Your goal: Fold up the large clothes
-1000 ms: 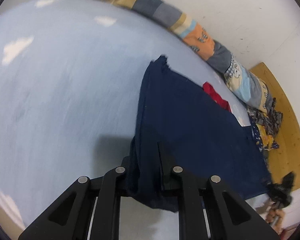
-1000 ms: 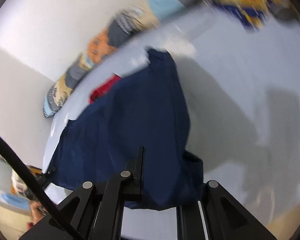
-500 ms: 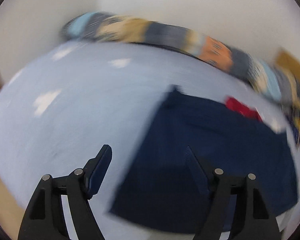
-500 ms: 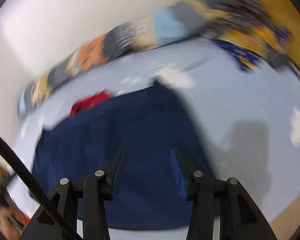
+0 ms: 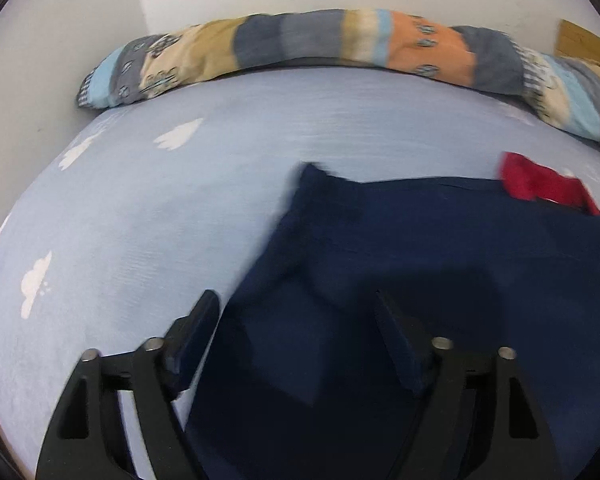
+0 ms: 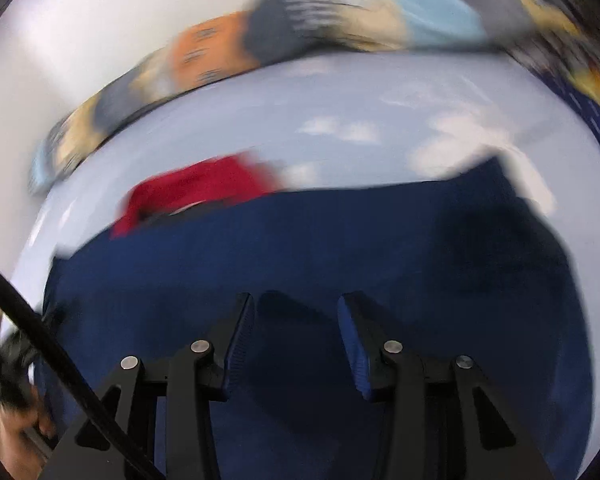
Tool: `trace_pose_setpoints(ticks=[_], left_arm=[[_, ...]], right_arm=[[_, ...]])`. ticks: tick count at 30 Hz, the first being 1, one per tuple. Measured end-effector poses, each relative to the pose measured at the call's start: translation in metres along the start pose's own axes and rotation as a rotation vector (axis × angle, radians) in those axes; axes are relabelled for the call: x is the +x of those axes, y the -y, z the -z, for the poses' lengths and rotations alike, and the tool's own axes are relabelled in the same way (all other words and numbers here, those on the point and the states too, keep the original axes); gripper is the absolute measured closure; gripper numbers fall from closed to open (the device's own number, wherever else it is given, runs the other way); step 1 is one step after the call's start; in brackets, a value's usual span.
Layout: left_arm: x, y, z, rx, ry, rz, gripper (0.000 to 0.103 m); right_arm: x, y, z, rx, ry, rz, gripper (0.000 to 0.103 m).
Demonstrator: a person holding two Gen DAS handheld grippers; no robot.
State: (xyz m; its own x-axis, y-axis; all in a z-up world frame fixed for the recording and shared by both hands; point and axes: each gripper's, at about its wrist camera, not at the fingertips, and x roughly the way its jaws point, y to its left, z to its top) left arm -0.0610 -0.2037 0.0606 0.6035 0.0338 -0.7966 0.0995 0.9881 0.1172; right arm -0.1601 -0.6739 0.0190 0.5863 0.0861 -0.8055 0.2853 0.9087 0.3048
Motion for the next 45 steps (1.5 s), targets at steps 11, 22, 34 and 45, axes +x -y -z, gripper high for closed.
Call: trace_pose_setpoints(ticks=[11, 22, 34, 45], left_arm=[[-0.014, -0.053, 0.004, -0.171, -0.015, 0.045, 0.012], [-0.091, 0.051, 0.071, 0.174, 0.009, 0.081, 0.012], [-0.091, 0.072, 0.149, 0.027, 0.021, 0.020, 0.000], [-0.101, 0.092, 0.137, 0.087, 0.106, -0.007, 0.000]], right_arm=[[-0.038, 0.053, -0.006, 0.169, 0.023, 0.087, 0.076], [-0.093, -0.054, 0.091, -0.115, -0.071, -0.036, 0.062], [-0.079, -0.087, 0.176, -0.215, -0.087, 0.139, 0.045], [-0.094, -0.097, 0.155, -0.274, 0.022, 0.151, 0.032]])
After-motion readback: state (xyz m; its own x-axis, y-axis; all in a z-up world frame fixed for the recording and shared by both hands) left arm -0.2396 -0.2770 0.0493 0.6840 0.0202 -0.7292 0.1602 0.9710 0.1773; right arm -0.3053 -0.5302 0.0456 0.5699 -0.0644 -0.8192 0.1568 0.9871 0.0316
